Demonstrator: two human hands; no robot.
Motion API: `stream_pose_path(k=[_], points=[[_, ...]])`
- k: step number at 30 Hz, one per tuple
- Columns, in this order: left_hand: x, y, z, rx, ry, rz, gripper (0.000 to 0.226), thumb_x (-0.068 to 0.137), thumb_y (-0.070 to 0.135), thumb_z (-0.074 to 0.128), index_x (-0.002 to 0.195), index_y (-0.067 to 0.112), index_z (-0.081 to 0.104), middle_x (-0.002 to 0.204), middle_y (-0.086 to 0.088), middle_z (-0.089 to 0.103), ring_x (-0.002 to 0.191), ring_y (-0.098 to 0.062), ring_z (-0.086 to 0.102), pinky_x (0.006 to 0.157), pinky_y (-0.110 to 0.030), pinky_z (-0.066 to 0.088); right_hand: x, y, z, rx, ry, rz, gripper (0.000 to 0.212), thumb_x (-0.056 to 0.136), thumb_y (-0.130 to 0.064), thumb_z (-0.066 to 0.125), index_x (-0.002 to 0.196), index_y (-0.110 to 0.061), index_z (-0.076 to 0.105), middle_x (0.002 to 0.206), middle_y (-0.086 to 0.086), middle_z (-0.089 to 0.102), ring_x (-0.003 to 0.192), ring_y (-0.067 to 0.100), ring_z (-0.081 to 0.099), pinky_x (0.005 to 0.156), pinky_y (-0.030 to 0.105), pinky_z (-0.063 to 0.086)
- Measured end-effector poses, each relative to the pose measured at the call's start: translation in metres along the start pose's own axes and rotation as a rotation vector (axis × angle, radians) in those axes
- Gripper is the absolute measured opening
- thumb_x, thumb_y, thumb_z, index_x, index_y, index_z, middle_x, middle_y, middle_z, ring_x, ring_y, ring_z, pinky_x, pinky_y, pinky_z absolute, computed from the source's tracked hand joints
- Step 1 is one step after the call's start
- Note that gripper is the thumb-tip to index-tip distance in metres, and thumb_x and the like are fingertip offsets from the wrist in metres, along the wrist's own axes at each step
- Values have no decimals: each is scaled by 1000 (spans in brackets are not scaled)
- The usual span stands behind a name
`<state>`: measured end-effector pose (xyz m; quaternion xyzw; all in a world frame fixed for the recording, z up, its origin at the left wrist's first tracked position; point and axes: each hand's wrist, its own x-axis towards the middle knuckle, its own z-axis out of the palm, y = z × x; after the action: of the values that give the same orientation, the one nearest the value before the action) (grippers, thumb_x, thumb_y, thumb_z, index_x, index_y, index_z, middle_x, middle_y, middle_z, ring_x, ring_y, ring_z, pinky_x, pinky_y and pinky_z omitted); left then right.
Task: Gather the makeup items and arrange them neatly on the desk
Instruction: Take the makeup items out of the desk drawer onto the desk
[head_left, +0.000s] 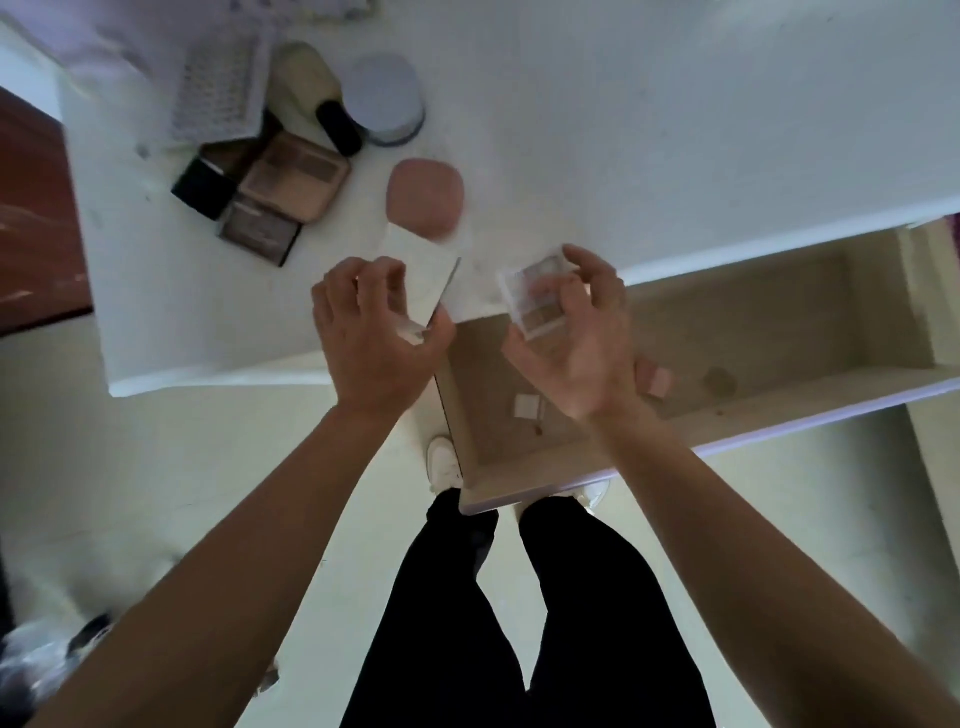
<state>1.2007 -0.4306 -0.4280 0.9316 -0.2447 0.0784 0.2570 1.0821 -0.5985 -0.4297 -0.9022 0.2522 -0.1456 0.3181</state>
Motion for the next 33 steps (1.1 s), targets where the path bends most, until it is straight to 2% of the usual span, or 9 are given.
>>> stream_pose_path(k=[5,11,13,16,19,24,28,30,33], points=[[16,-49,-13,150,-60,-161,39,82,46,60,108,17,60,121,-9,55,110,-32,49,89,-40,38,48,-44,50,-23,-105,-41,39,83,-34,73,116,-15,69,144,13,49,131,31,48,108,44,38],[15,-54,-19,185,-118,-121,38,92,45,53,124,24,52,139,-14,43,121,-35,41,93,-45,36,54,-58,76,-20,-65,-146,38,96,-35,60,128,-15,65,151,16,44,141,33,38,114,42,32],[10,-49,-19,184,-130,-132,45,93,42,53,133,23,49,145,-18,36,126,-37,37,96,-46,33,43,-46,64,1,81,-138,32,98,-27,56,125,-12,66,140,18,51,130,32,49,108,42,40],[-3,-33,-14,119,-43,16,43,92,34,58,130,14,57,138,-21,45,122,-36,42,94,-45,33,20,-13,32,19,273,31,21,98,-21,54,106,-12,70,111,8,61,99,23,60,84,40,51],[-18,1,1,-46,-22,257,30,89,21,63,116,7,65,122,-22,55,111,-37,52,92,-44,39,-6,29,-5,-98,130,305,21,98,-27,50,101,-17,68,105,1,61,89,22,61,71,30,45],[-53,63,51,-142,-416,448,38,86,21,63,122,8,60,128,-23,52,113,-39,52,93,-48,45,-39,107,-48,-385,-465,602,33,97,-30,47,124,-19,61,130,13,56,117,38,52,100,44,45],[-73,98,98,119,-816,532,68,89,35,57,149,17,31,148,-25,34,133,-42,35,102,-53,41,-35,149,-73,-334,-471,743,53,95,-30,52,143,-9,41,144,25,40,131,46,40,107,49,36],[-79,113,122,174,-915,507,79,90,36,57,155,21,15,154,-26,22,140,-44,24,108,-56,33,-26,166,-80,-339,-452,738,65,95,-34,54,149,-9,30,154,24,25,139,45,30,111,51,32],[-83,127,159,227,-960,424,78,94,41,51,156,25,7,160,-24,6,145,-47,10,115,-61,18,-1,198,-85,-327,-421,743,71,98,-38,52,154,-9,18,161,24,6,146,46,16,115,51,26]])
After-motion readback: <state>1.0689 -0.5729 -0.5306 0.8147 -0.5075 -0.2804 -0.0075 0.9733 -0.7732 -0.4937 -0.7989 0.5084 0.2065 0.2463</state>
